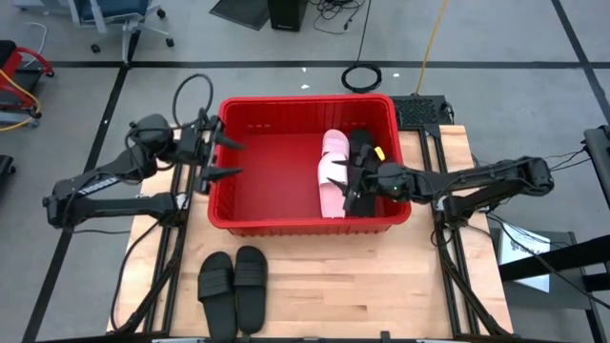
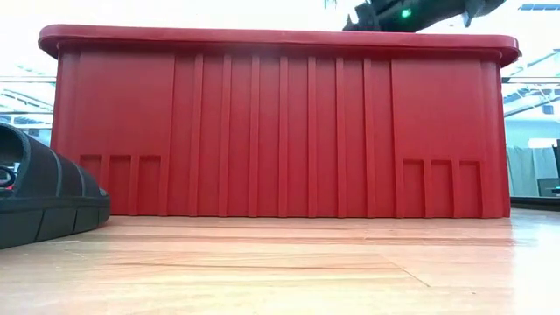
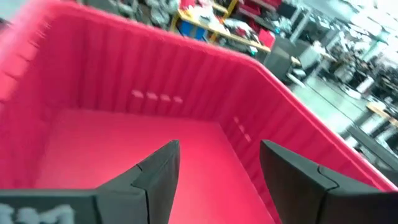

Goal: Pick and place slides into bin
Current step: Put the black slide into the red bin

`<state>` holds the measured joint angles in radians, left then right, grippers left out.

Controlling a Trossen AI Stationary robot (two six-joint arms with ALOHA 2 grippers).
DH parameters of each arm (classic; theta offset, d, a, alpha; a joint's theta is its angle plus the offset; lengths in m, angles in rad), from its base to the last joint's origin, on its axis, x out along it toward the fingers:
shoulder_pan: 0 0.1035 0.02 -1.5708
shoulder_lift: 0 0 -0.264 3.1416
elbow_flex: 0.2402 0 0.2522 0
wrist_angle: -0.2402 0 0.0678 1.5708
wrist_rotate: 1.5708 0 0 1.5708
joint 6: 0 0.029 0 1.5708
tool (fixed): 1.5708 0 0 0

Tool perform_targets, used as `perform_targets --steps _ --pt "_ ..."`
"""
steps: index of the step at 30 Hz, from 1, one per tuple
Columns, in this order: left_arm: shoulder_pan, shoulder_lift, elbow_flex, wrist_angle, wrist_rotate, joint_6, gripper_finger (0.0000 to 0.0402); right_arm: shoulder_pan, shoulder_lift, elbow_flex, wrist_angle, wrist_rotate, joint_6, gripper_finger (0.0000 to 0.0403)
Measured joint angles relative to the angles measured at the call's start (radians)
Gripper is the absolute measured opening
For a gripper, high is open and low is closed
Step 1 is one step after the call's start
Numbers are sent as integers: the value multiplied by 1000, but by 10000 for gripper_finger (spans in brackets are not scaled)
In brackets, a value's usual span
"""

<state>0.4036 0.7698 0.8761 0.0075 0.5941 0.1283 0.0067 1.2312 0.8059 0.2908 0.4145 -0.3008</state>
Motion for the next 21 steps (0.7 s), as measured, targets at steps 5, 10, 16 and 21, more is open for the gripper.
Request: perform_targets --steps 5,10,16,21 --pt "-119 -21 0 -14 -20 12 250 66 0 0 69 -1 -4 210" --pt "-264 -17 0 -24 -119 35 250 126 0 0 145 -1 -4 210" --pt "-473 -16 -10 -41 -215 82 250 195 0 0 153 -1 -2 210" --pt "-670 -6 -33 -36 -320 101 250 248 0 0 154 -1 2 210"
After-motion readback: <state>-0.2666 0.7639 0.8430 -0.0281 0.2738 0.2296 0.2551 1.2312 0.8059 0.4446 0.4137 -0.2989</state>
